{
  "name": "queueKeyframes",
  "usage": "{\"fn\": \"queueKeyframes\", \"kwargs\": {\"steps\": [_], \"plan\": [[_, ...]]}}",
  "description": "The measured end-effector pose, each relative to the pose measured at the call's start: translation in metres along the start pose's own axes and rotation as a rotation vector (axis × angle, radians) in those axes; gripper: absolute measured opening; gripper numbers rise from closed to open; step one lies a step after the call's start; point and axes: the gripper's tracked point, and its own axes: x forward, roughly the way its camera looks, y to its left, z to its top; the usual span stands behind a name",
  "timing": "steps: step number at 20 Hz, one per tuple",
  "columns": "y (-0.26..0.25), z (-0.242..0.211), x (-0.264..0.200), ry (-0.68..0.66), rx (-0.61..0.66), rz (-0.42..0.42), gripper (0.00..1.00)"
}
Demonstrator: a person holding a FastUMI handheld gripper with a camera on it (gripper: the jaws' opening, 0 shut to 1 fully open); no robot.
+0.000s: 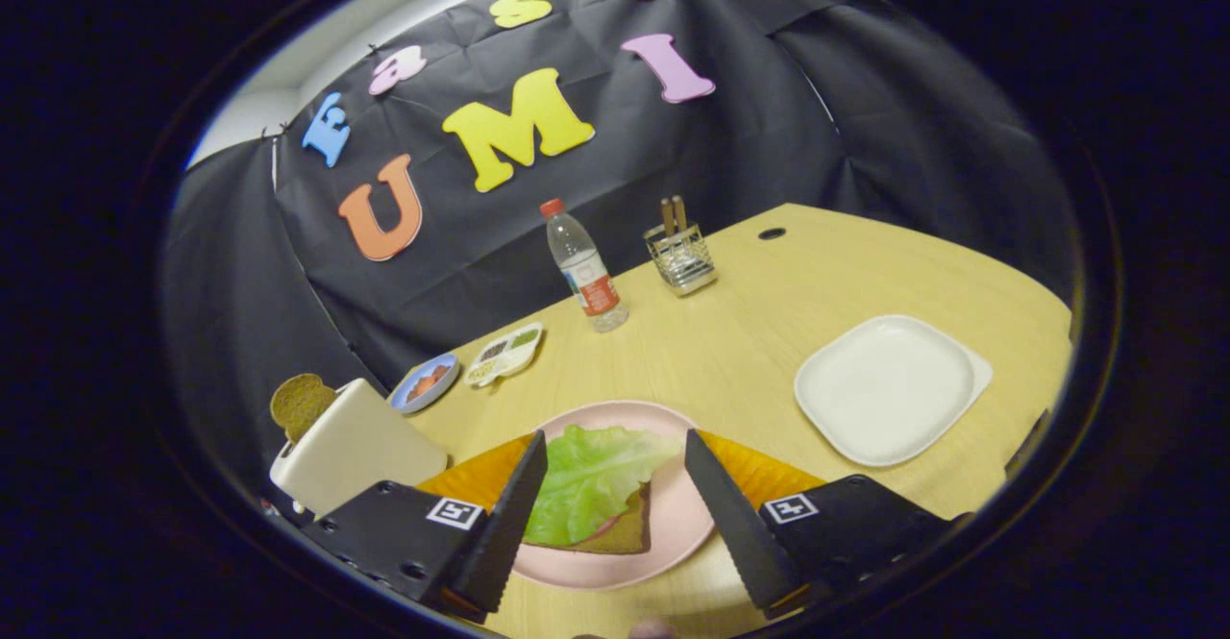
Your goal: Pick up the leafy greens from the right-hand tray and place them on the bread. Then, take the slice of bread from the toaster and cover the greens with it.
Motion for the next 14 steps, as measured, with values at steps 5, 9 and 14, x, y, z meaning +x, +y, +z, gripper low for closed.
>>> {"fn": "queueKeyframes", "kwargs": {"steps": [5, 9, 14], "plan": [[0.024, 0.045, -0.036, -0.192, -0.121, -0.025, 0.95], [0.062, 0.068, -0.064, -0.286, -0.149, -0.008, 0.96], [0.128, 0.067, -0.077, -0.304, -0.154, 0.028, 0.96]]}}
